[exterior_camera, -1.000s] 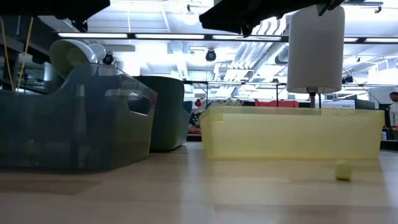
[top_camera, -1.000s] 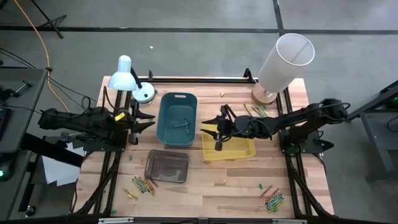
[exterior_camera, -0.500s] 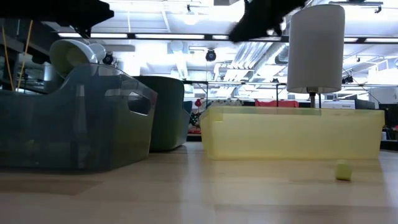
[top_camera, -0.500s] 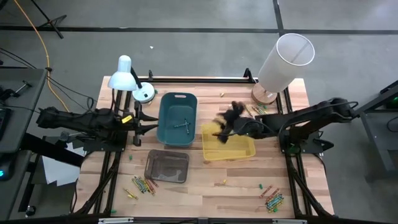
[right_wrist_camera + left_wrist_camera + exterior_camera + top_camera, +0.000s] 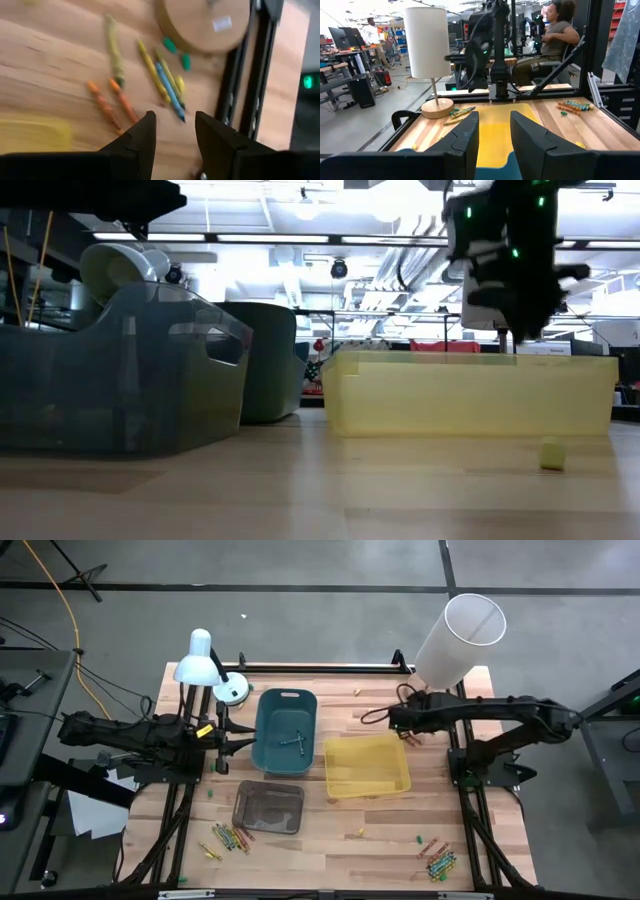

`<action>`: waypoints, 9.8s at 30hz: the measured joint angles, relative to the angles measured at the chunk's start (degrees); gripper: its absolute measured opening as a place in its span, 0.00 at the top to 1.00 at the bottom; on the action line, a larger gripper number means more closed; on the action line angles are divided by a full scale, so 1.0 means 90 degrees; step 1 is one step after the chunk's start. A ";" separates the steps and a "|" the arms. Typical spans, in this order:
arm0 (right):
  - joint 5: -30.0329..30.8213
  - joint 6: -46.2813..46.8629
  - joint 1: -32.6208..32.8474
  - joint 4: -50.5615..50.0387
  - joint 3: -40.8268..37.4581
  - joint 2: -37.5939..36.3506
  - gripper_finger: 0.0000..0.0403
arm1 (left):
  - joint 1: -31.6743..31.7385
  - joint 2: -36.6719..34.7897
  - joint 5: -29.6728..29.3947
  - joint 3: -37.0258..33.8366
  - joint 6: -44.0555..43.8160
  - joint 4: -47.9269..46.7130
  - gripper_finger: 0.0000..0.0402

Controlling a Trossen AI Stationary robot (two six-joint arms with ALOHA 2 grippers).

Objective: Sort crayons
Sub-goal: Put the blue crayon into the blue bin

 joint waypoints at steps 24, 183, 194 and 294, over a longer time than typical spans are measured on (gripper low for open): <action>-0.1609 -0.1855 -0.2524 0.1865 -0.1322 0.0286 0.68 | 0.0000 0.0000 -0.0005 0.0000 0.0208 0.0103 0.75; -0.1930 -0.7372 0.0986 1.3115 -0.0643 0.2369 0.98 | -0.0002 0.0000 -0.0240 0.0005 0.1826 -0.0355 0.75; -0.2785 -0.6404 0.0691 1.0784 0.2028 0.4450 0.98 | 0.0000 0.0000 -0.0636 0.0005 0.1418 -0.0436 0.75; 0.0023 -0.6783 0.2999 1.2162 -0.2502 -0.0925 0.53 | -0.6075 0.7091 0.0236 0.5544 -0.5272 -0.8226 0.75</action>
